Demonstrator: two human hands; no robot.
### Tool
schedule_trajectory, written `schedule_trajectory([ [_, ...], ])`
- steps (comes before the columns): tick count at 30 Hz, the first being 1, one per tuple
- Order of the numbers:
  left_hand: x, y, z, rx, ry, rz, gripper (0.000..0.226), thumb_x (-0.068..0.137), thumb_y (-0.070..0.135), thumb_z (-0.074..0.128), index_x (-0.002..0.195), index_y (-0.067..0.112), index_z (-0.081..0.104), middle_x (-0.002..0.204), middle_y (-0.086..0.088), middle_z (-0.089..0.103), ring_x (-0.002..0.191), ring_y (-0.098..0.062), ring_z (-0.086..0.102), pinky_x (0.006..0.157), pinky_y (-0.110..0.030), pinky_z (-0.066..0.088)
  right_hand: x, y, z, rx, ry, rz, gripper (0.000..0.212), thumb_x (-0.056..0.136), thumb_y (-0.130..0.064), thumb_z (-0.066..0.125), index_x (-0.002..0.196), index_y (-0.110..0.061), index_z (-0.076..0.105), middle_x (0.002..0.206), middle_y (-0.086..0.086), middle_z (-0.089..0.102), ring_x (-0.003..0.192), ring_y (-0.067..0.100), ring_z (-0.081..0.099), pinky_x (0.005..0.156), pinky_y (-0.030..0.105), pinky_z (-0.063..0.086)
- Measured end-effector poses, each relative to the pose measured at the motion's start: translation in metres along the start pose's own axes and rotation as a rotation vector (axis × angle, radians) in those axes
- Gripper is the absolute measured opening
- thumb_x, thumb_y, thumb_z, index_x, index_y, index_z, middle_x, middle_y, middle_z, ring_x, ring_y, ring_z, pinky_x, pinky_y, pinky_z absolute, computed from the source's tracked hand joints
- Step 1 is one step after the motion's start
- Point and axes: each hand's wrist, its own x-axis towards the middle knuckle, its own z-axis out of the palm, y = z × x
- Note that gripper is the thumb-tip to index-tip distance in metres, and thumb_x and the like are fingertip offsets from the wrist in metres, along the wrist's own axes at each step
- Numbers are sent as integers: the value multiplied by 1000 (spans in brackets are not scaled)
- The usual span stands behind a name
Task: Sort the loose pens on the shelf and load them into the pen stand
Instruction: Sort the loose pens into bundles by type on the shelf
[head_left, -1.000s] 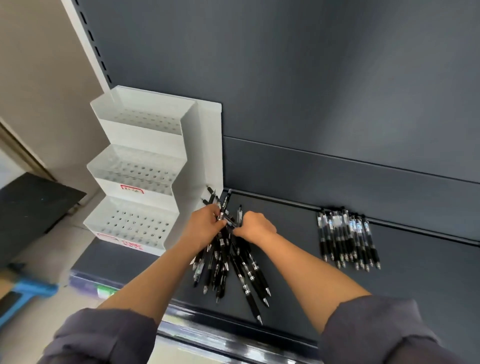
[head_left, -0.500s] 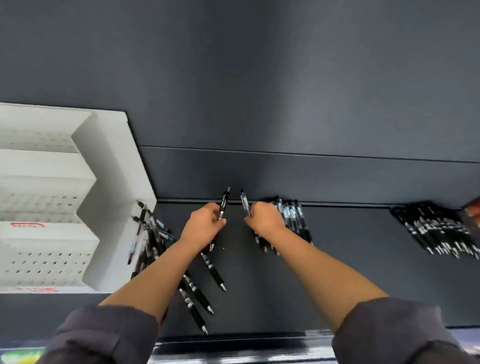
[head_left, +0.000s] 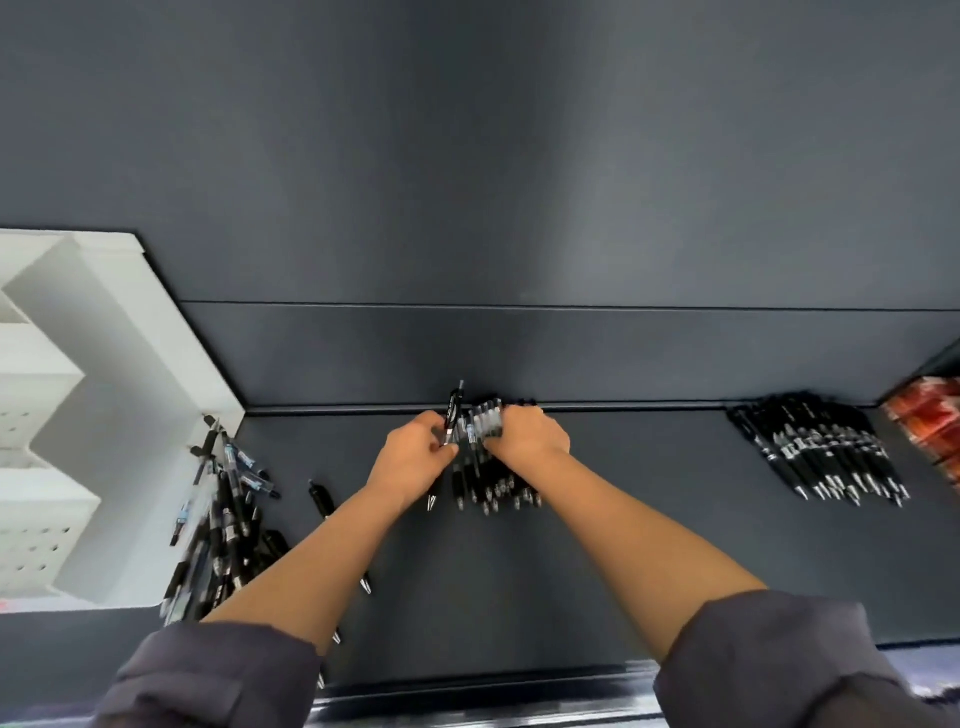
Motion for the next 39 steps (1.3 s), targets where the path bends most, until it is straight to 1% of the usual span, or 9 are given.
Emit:
schedule_trajectory([
  [2, 5, 8, 4, 8, -31, 33, 14, 86, 19, 63, 93, 19, 51, 65, 8, 51, 73, -17, 51, 64, -24, 34, -4, 7, -7, -10, 32, 5, 18, 89, -31, 51, 96, -17, 60, 103, 5, 63, 91, 29, 61, 65, 31, 40],
  [8, 20, 53, 30, -22, -113, 174, 24, 85, 17, 64, 107, 12, 56, 70, 6, 52, 79, -22, 56, 68, -26, 37, -28, 51, -30, 40, 73, 67, 30, 90, -41, 51, 107, -17, 58, 113, 7, 62, 105, 31, 59, 76, 35, 44],
  [13, 20, 105, 75, -75, -210, 335, 48, 86, 16, 62, 129, 23, 40, 66, 5, 51, 67, -15, 53, 66, -26, 37, -52, 116, -49, 72, 100, 148, 34, 91, -42, 51, 115, -19, 56, 123, 6, 53, 114, 31, 52, 85, 39, 44],
  [17, 21, 143, 119, -37, -306, 417, 34, 88, 18, 59, 120, 23, 48, 66, 5, 48, 66, -13, 49, 61, -25, 36, -62, 176, -57, 96, 125, 236, 34, 93, -40, 49, 118, -18, 56, 122, 8, 51, 114, 31, 52, 88, 40, 44],
  [24, 25, 220, 213, -24, -352, 380, 26, 91, 20, 56, 116, 15, 51, 86, -4, 54, 77, -27, 57, 70, -30, 45, -60, 292, -76, 118, 161, 278, 30, 93, -34, 49, 116, -16, 57, 124, 7, 51, 112, 31, 53, 84, 39, 46],
  [28, 32, 263, 273, 1, -294, 267, 22, 90, 21, 57, 111, 15, 53, 85, -5, 57, 76, -20, 57, 71, -30, 46, -46, 357, -87, 128, 167, 232, 26, 94, -31, 47, 111, -15, 58, 120, 9, 53, 107, 30, 56, 74, 36, 44],
  [34, 48, 298, 323, 18, -191, 110, 25, 89, 21, 58, 113, 17, 52, 79, -3, 58, 72, -20, 55, 66, -27, 43, -23, 412, -95, 147, 176, 150, 23, 94, -29, 45, 104, -15, 61, 110, 7, 55, 97, 31, 59, 74, 36, 45],
  [37, 59, 308, 331, 57, -172, 80, 34, 89, 22, 57, 121, 16, 50, 92, -8, 63, 81, -22, 57, 69, -27, 42, -12, 426, -99, 157, 166, 107, 22, 94, -30, 46, 104, -17, 60, 109, 5, 54, 97, 30, 59, 75, 35, 44],
  [39, 62, 312, 334, 108, -170, 76, 40, 89, 23, 59, 127, 15, 48, 107, -11, 61, 96, -25, 59, 76, -31, 45, -5, 431, -100, 155, 158, 83, 22, 94, -31, 47, 106, -18, 60, 110, 5, 54, 98, 29, 58, 75, 35, 44],
])
